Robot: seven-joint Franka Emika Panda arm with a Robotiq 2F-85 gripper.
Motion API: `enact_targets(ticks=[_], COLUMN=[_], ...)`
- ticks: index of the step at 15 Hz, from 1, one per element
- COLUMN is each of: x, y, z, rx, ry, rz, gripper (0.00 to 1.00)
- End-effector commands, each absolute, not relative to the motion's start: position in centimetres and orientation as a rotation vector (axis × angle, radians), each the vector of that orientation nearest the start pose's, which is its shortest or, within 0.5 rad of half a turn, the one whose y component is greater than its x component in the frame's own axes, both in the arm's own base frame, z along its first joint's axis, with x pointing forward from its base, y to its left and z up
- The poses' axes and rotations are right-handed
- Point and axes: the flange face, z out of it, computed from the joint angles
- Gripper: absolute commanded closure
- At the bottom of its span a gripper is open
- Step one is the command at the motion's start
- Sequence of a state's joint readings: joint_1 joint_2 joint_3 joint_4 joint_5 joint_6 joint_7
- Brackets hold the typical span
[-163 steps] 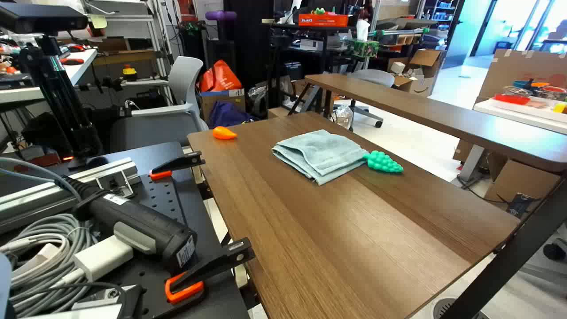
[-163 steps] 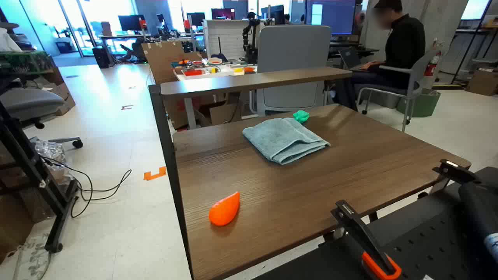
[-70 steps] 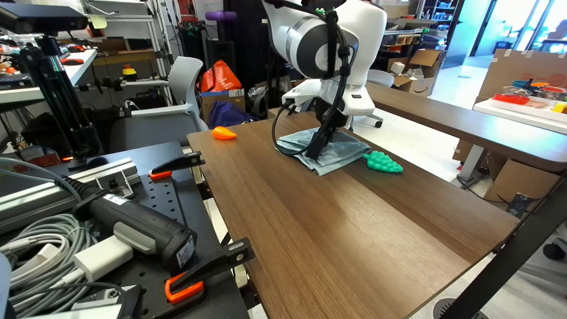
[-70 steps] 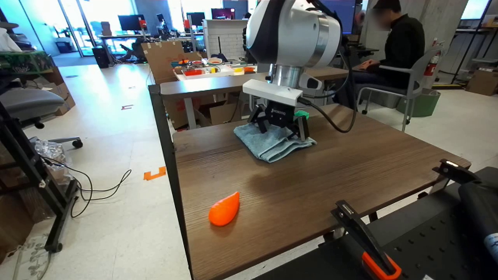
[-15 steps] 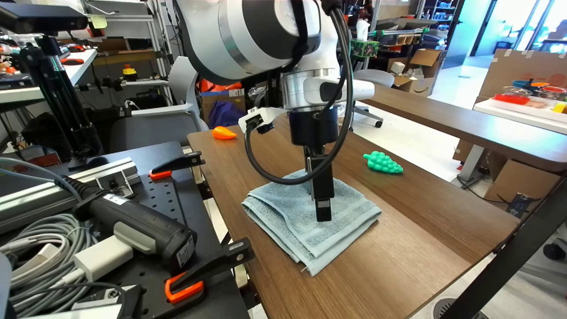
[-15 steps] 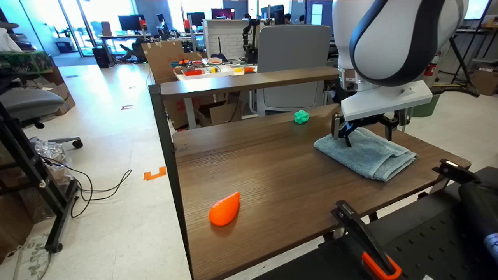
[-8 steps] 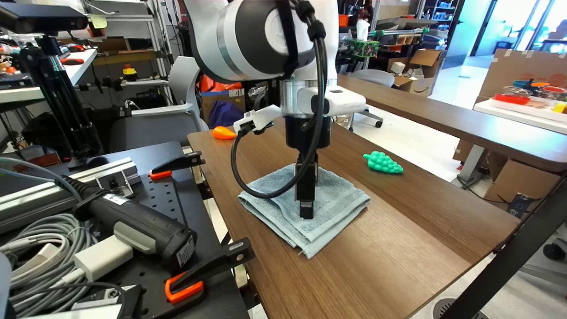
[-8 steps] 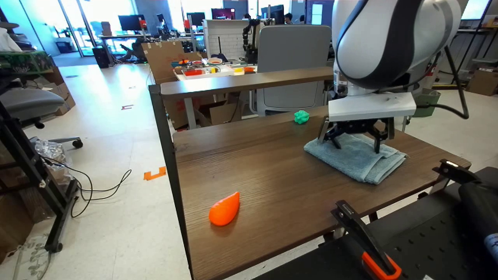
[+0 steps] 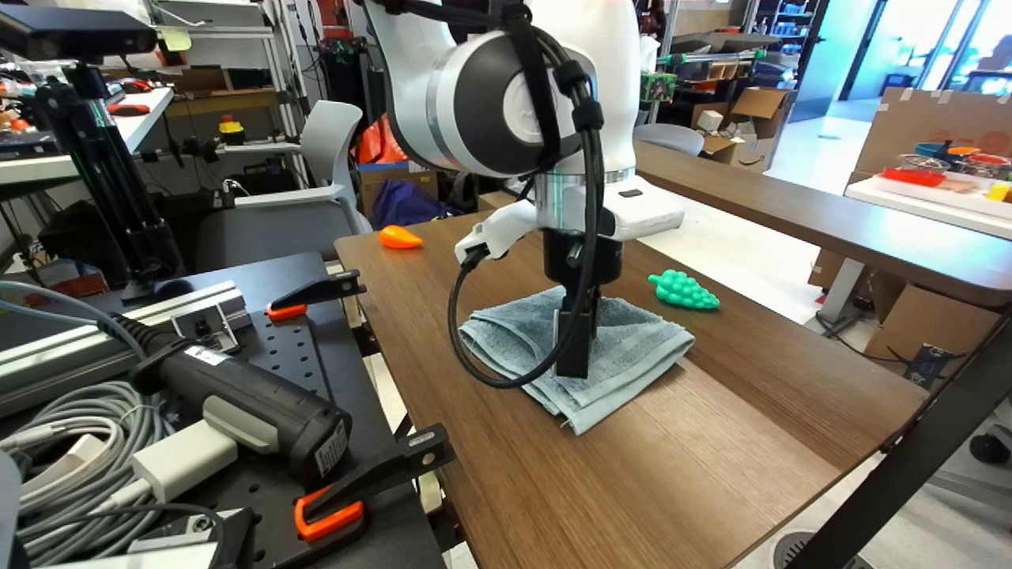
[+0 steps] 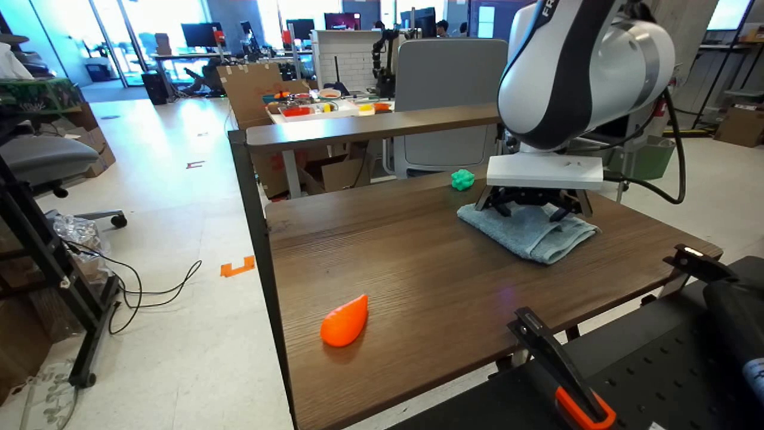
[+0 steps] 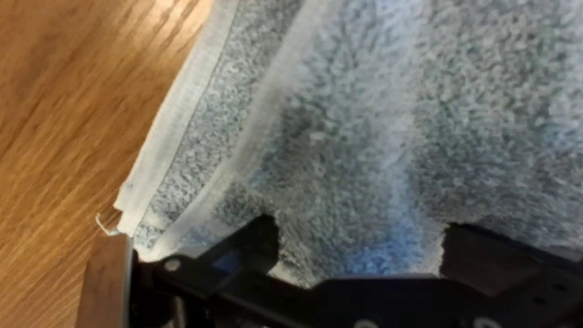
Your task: Use the towel to wipe the table
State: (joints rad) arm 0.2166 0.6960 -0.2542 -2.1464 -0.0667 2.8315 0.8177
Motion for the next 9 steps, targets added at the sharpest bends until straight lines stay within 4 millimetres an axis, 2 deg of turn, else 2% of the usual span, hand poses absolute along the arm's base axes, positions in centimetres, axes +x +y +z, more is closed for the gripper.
enact_targets(ticks=[1,3,5,9], x=[55.1,55.6,56.8,60.6], y=[-2.7,-2.6,-3.0,-5.9], z=[8.3,8.2,7.5,4.1], rx=[-3.086,-3.093,-3.059,-2.922], ry=[1.187,1.215,1.327,1.681], rz=[-0.125,-0.143,-0.126,-0.034], gripper=[0.00,0.00,0.00,0.00])
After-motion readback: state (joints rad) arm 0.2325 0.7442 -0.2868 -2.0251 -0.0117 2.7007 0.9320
